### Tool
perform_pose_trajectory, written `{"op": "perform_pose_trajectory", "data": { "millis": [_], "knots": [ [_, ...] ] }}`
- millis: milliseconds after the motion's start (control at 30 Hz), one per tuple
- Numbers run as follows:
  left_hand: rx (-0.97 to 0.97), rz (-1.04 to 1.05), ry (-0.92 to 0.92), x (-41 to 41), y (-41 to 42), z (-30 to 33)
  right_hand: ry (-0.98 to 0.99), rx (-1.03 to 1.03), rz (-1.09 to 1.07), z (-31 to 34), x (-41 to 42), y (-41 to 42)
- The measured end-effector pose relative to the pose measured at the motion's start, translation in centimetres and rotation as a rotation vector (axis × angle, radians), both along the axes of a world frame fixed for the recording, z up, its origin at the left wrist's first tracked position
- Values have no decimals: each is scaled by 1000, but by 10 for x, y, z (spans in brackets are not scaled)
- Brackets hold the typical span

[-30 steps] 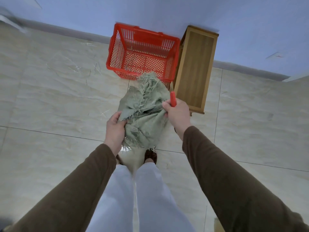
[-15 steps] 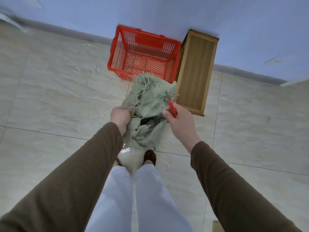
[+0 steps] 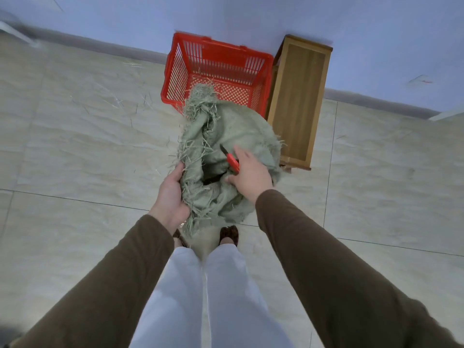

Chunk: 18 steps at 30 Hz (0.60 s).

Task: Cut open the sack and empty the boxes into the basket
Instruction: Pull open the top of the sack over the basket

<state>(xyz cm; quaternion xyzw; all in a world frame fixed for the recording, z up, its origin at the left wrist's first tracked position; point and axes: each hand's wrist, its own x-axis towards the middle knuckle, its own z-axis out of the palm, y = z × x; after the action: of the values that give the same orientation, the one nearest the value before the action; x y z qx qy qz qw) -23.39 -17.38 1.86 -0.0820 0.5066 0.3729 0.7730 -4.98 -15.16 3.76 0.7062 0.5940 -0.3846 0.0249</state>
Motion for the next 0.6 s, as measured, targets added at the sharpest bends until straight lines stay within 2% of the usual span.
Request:
{"op": "perform_pose_trajectory", "data": {
  "millis": [100, 167, 200, 267, 300, 367, 433, 467, 533, 567, 600],
  "knots": [
    [16, 52, 3, -27, -3, 0, 258, 69, -433, -6, 5, 7],
    [-46, 143, 154, -48, 1, -4, 409, 158, -663, -1, 13, 13],
    [-114, 163, 310, -58, 2, -6, 452, 182, -714, 3, 17, 14],
    [-226, 130, 767, -73, 6, -12, 460, 182, -687, 13, 22, 9],
    [-214, 70, 1008, -76, 10, -13, 460, 171, -646, 16, 26, 4],
    [17, -121, 1330, -66, 26, -5, 452, 166, -550, 21, 30, -3],
    [246, -452, 1353, -38, 46, 2, 444, 181, -500, 24, 32, -10],
    [264, -648, 1295, -23, 54, 2, 445, 186, -496, 26, 33, -12],
    [181, -1016, 1209, 2, 64, -5, 455, 178, -501, 27, 37, -15],
    [113, -1132, 1167, 11, 66, -10, 461, 166, -509, 28, 41, -15],
    [72, -1150, 1092, 15, 69, -16, 471, 154, -526, 29, 45, -15]
  ]
}}
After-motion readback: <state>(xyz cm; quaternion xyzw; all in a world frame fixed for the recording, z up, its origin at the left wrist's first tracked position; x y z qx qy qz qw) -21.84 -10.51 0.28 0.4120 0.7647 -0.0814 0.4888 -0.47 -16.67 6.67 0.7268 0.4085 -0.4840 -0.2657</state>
